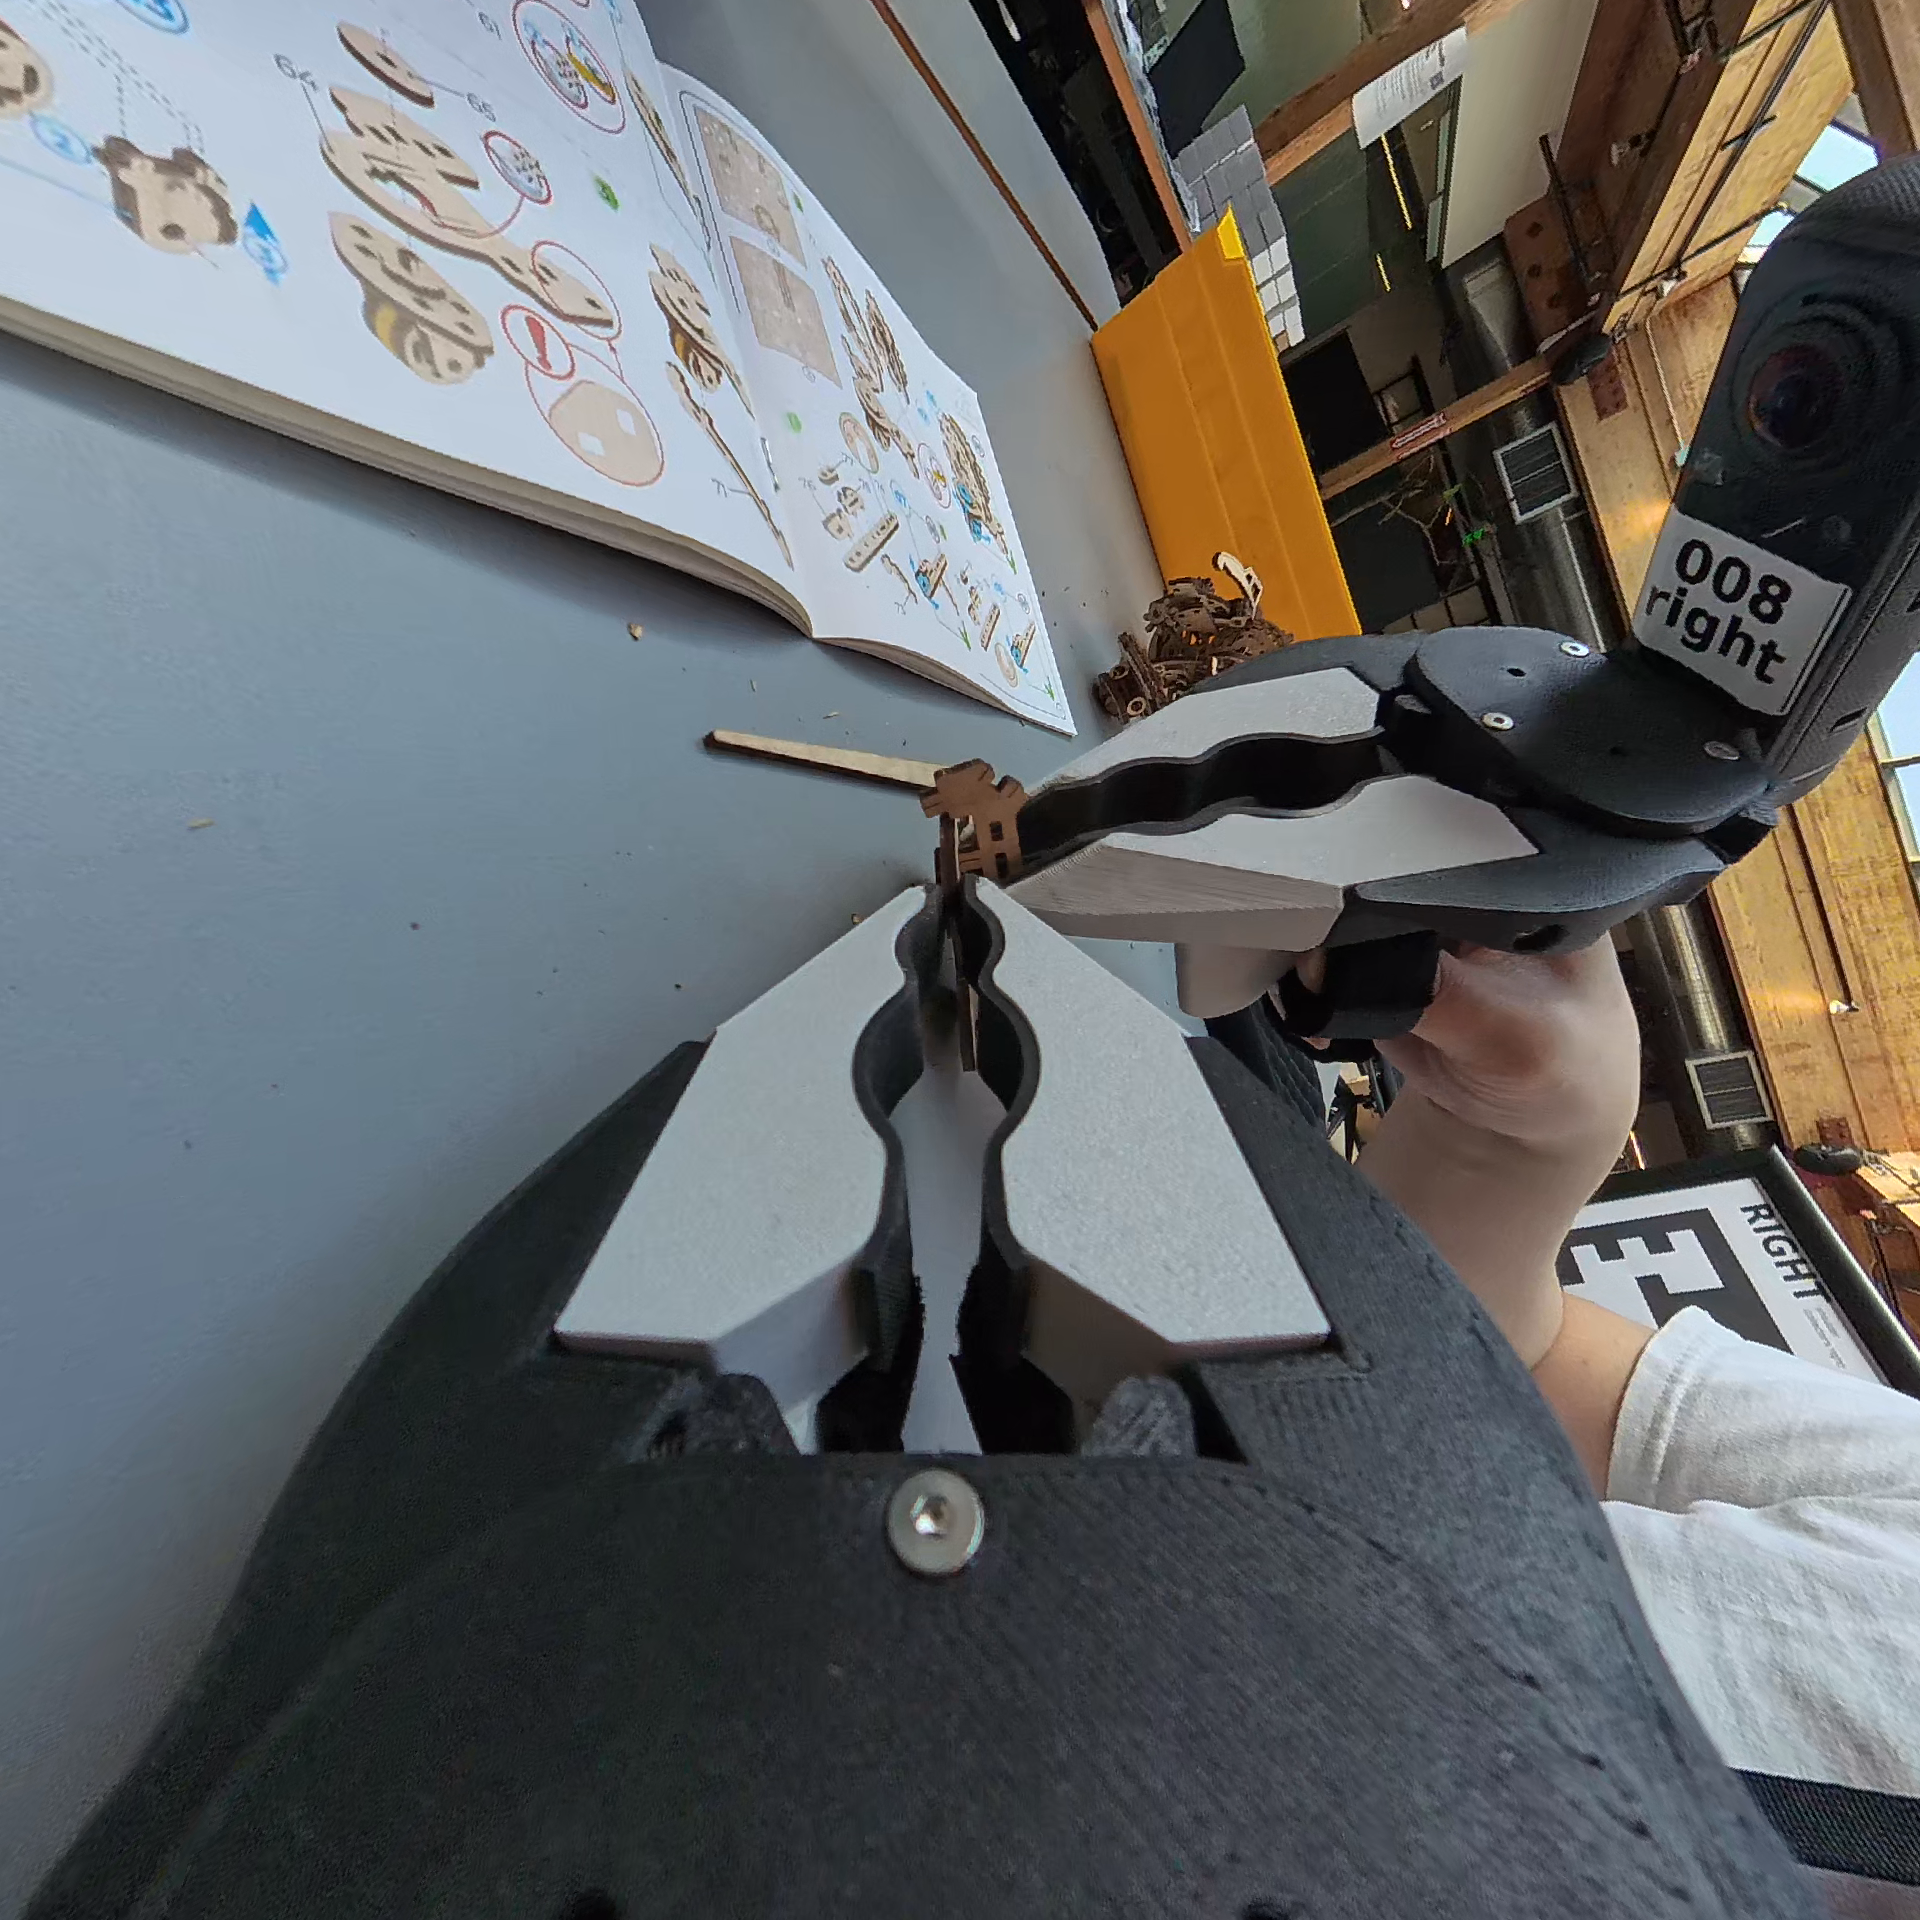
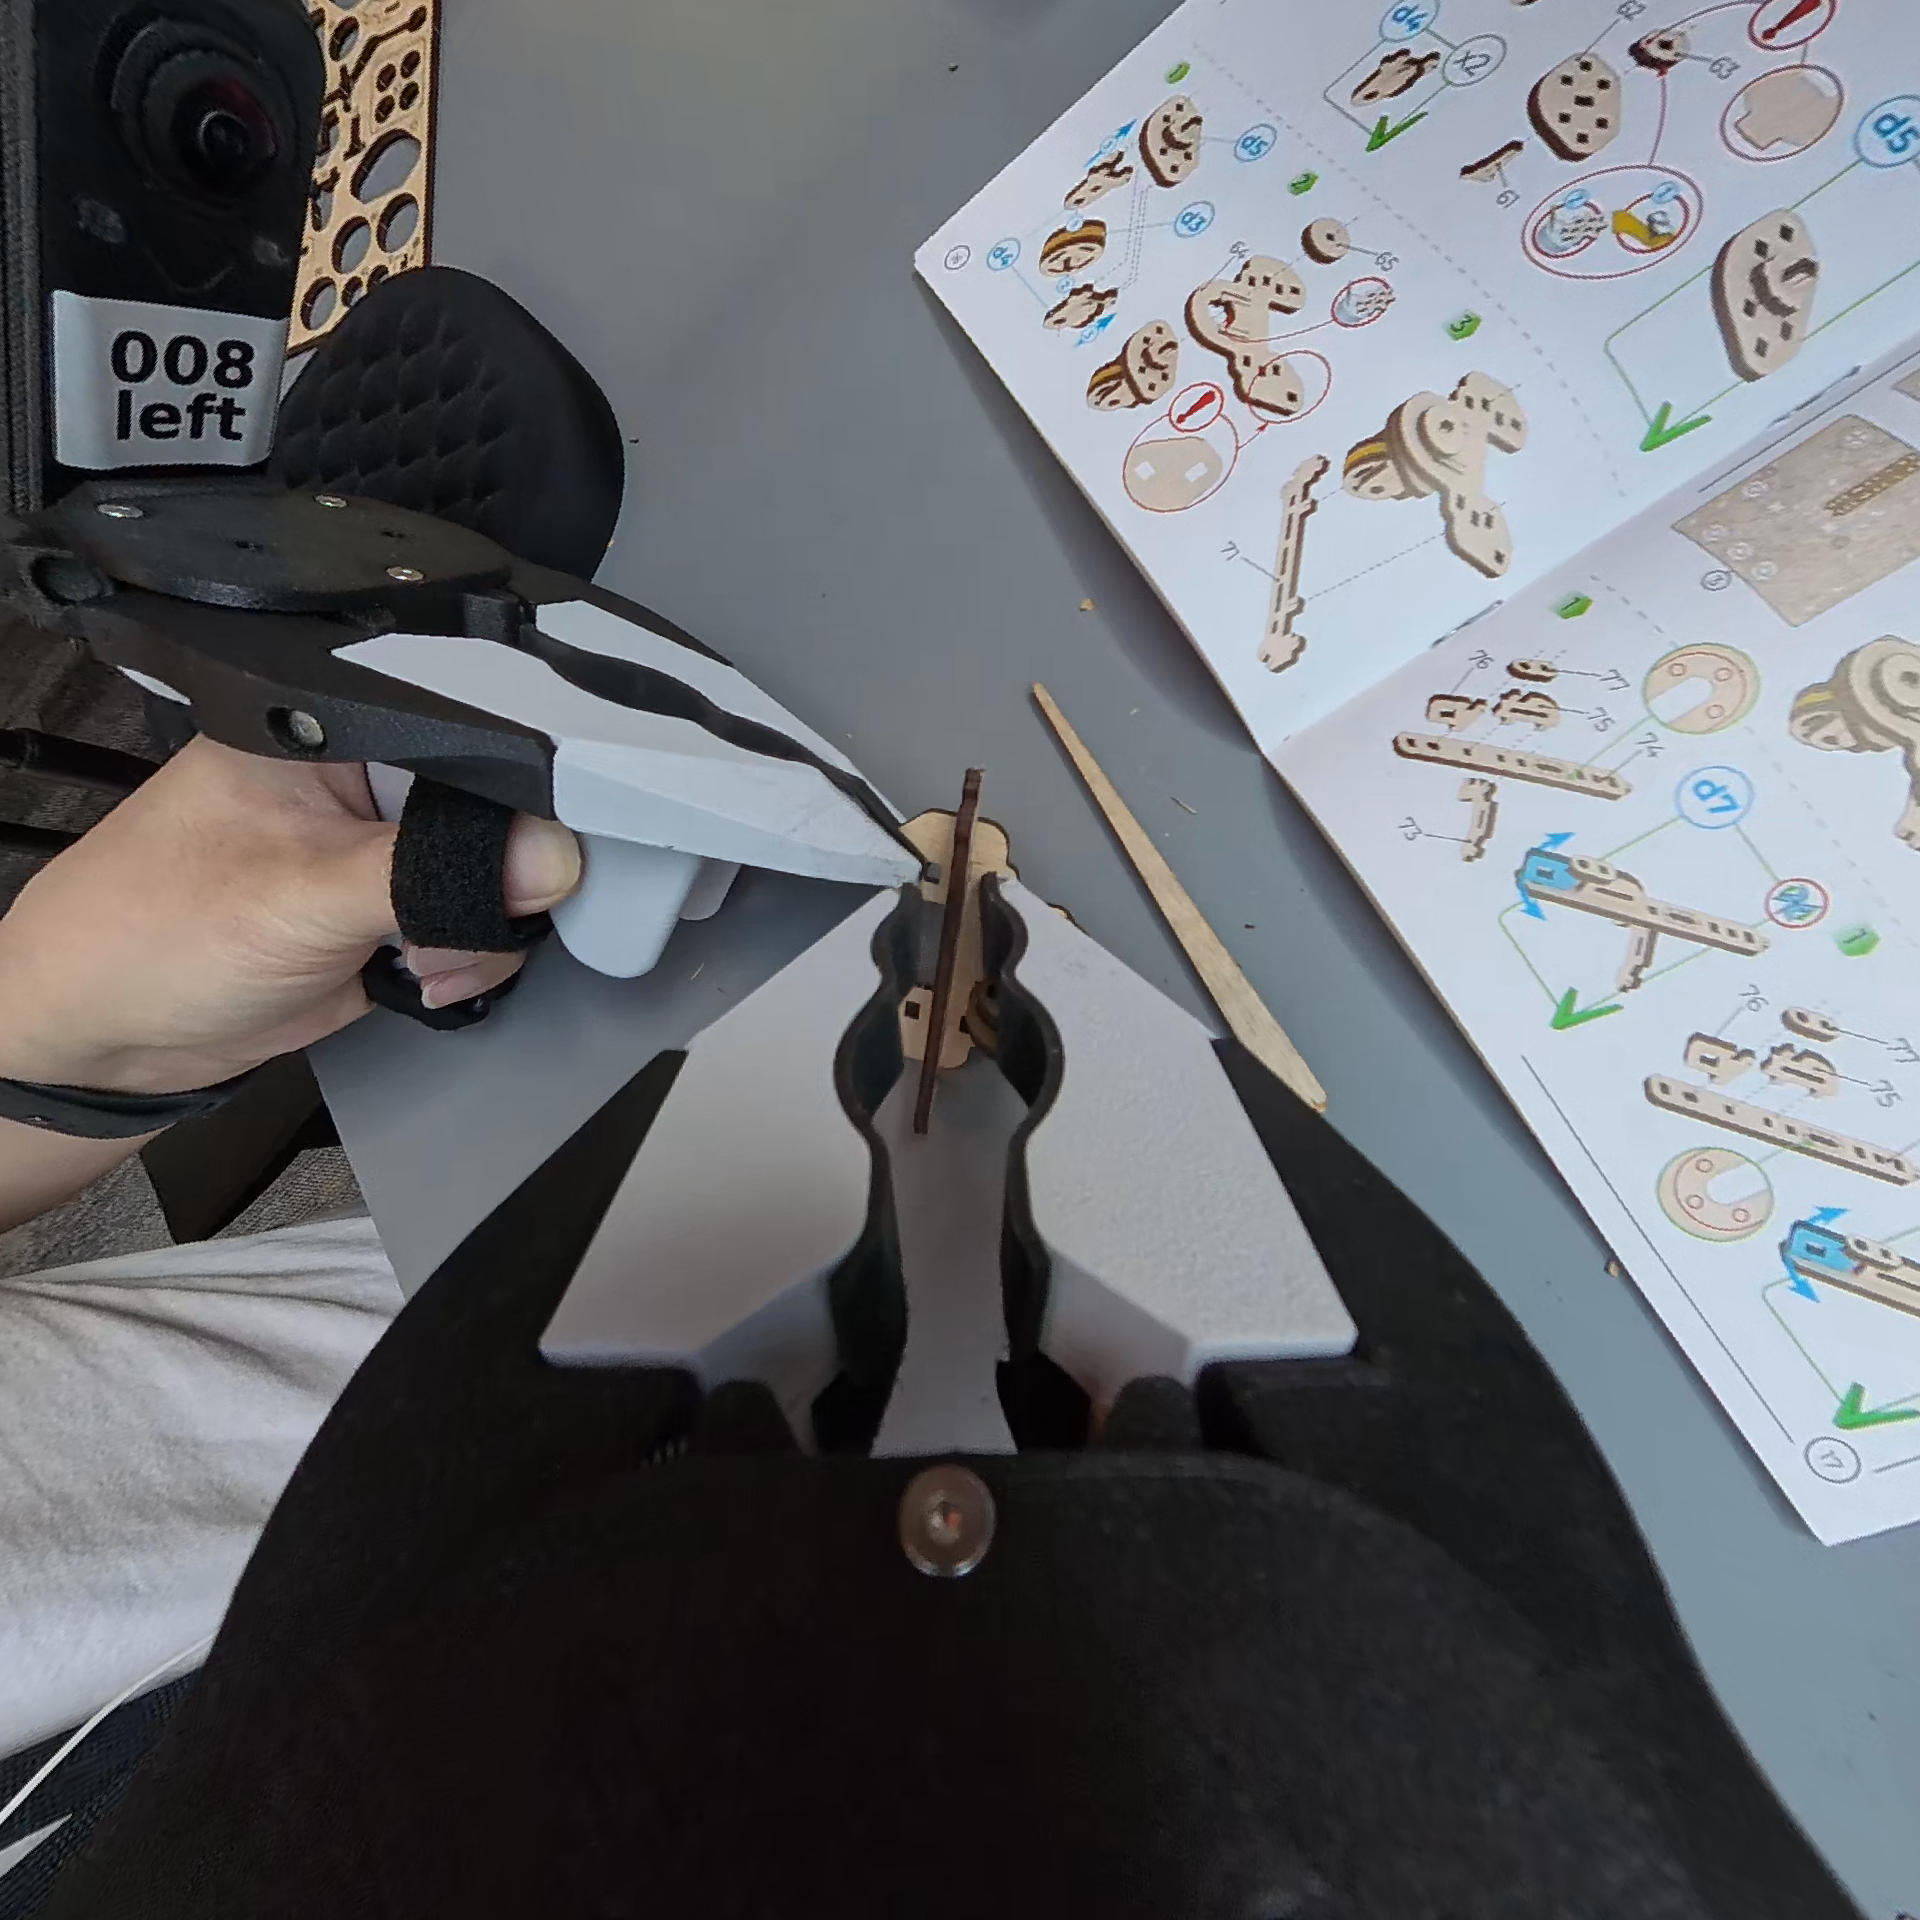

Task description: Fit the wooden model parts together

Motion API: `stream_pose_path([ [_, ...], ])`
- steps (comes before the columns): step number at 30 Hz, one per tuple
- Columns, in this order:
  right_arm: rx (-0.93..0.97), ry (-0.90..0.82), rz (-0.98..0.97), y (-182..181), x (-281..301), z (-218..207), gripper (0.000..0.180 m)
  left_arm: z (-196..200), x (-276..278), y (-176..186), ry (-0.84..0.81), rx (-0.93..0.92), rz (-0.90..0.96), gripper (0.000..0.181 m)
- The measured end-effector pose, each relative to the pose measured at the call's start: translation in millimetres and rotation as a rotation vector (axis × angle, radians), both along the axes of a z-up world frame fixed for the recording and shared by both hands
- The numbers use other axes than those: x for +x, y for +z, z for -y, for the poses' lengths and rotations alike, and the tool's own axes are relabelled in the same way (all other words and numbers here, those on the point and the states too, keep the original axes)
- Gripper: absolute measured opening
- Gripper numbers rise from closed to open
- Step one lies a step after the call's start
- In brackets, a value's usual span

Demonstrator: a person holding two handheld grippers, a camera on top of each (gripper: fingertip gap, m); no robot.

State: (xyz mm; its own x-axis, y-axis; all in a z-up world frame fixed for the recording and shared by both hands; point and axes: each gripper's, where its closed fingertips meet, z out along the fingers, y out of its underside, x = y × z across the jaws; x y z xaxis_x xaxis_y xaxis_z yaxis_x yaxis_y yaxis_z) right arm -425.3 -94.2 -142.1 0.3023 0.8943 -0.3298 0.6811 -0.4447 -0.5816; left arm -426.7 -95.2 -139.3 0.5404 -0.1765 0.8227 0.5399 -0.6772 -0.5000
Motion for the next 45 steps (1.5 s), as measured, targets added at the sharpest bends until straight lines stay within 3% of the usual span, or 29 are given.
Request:
stream_pose_path([
  [1,-0.005,0.002,0.0,0.6,0.2,0.9,0.013,0.0,0.1,0.2,0.0,0.001,-0.001,0.0],
  [8,0.0,0.006,0.001,2.8,0.3,-2.0,0.015,-0.3,-0.7,0.7,0.005,0.005,0.001,0.0],
  [18,0.028,0.037,0.024,1.4,-0.2,-2.1,0.003,-0.5,-1.0,0.8,0.008,0.008,-0.006,0.0],
  [26,0.022,0.008,0.012,4.1,-0.5,-6.7,0.008,-0.5,-0.6,0.9,0.007,0.01,-0.011,0.0],
  [45,-0.062,-0.004,-0.016,6.5,-1.1,-6.1,0.002,-0.6,-0.5,-0.2,0.009,0.006,-0.019,0.0],
])
